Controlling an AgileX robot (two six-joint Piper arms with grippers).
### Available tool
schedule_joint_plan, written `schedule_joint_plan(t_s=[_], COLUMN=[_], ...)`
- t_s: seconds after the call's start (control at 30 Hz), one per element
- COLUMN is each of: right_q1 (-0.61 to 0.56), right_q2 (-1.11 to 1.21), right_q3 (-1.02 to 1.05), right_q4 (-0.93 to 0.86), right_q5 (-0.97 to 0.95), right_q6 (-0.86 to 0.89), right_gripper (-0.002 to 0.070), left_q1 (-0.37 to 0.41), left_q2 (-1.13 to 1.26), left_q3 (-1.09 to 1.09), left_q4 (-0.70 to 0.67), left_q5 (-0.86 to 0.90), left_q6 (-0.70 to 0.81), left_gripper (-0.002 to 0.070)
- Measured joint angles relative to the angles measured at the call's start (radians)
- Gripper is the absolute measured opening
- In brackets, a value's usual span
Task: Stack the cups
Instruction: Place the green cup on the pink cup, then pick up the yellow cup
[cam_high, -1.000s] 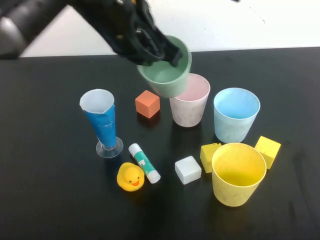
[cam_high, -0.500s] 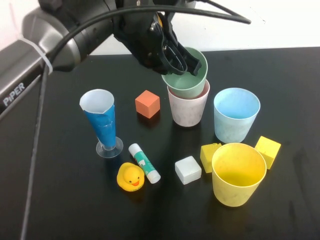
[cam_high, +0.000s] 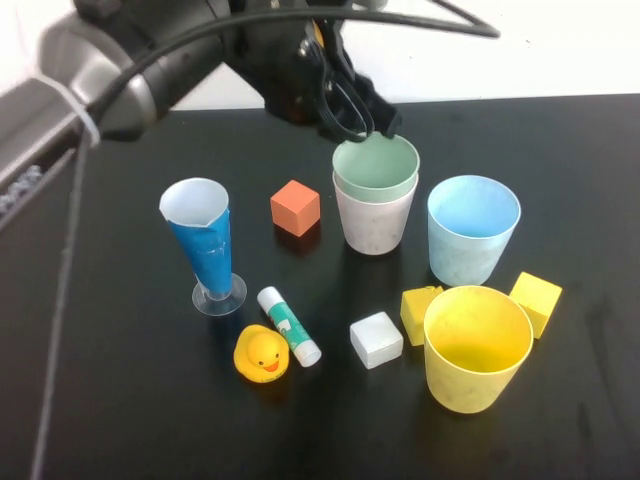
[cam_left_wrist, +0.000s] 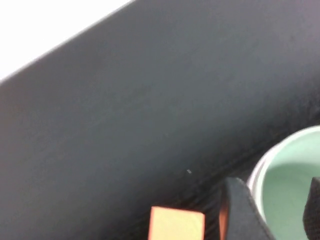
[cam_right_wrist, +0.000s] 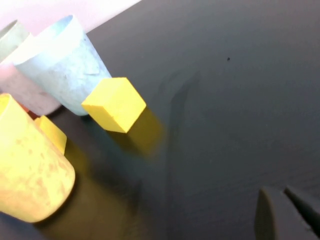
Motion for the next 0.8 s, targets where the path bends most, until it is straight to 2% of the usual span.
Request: schedule_joint_plan(t_s=[0.07, 0.17, 0.3, 0.37, 0.67, 0.8], right_q1=[0.000, 0.000, 0.000, 0.000, 0.000, 0.000], right_q2=[0.000, 0.000, 0.000, 0.008, 0.364, 0.578], right_q3=[0.000, 0.000, -0.087, -0.150, -0.549, -0.751], right_q4=[0.018, 0.031, 0.032, 0.034, -0.075, -0.111], right_q5=[-0.002, -0.004, 0.008, 0.034, 0.279, 0.400], right_q6=[-0.005, -0.025, -0.113, -0.169, -0.437, -0.579], right_gripper=[0.0018, 0.0018, 0.0018, 0.0018, 0.0013, 0.0013], left_q1=[0.000, 0.000, 0.000, 0.000, 0.000, 0.000], left_q2=[-0.024, -0.084, -0.183, -0.247, -0.630, -0.810], left_q3=[0.000, 0.000, 0.036, 0.103, 0.655, 0.802], left_q4=[0.030, 0.062, 0.090, 0.105, 0.132, 0.146], left_q5=[-0.013, -0.030, -0.037, -0.044, -0.248, -0.280], left_q6=[-0.004, -0.011, -0.004, 0.009, 0.032, 0.026], left_gripper=[0.0258, 0.0210, 0.0077, 0.0033, 0.0004, 0.0002])
